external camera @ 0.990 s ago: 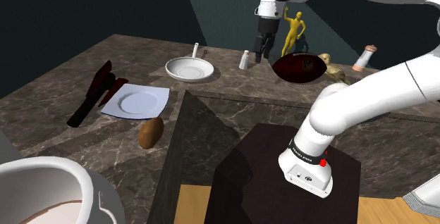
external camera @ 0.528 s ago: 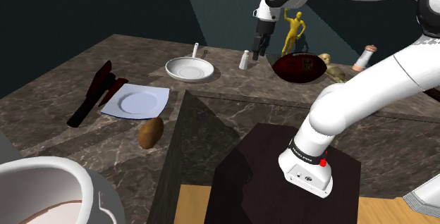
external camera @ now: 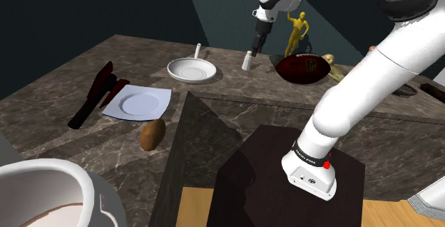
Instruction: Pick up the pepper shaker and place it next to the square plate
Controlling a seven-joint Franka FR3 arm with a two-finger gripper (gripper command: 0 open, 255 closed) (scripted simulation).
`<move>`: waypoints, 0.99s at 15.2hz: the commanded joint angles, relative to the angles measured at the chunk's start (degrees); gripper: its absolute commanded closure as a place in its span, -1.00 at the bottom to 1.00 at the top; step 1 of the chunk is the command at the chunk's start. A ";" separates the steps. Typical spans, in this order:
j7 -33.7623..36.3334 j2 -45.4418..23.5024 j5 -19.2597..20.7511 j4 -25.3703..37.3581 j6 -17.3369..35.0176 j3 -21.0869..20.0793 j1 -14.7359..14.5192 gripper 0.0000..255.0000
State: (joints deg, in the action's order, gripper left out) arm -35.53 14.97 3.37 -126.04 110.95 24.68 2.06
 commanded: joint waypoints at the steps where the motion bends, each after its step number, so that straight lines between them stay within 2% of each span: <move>1: -4.58 -4.59 -1.97 3.13 2.05 2.29 -0.03 -1.00; 7: -16.92 -18.12 -10.95 14.48 4.37 6.07 1.14 -1.00; 15: -18.24 -20.59 -12.80 11.21 9.70 5.67 1.34 -1.00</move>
State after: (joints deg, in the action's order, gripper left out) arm -53.54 -5.02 -9.01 -114.51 119.79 30.41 3.40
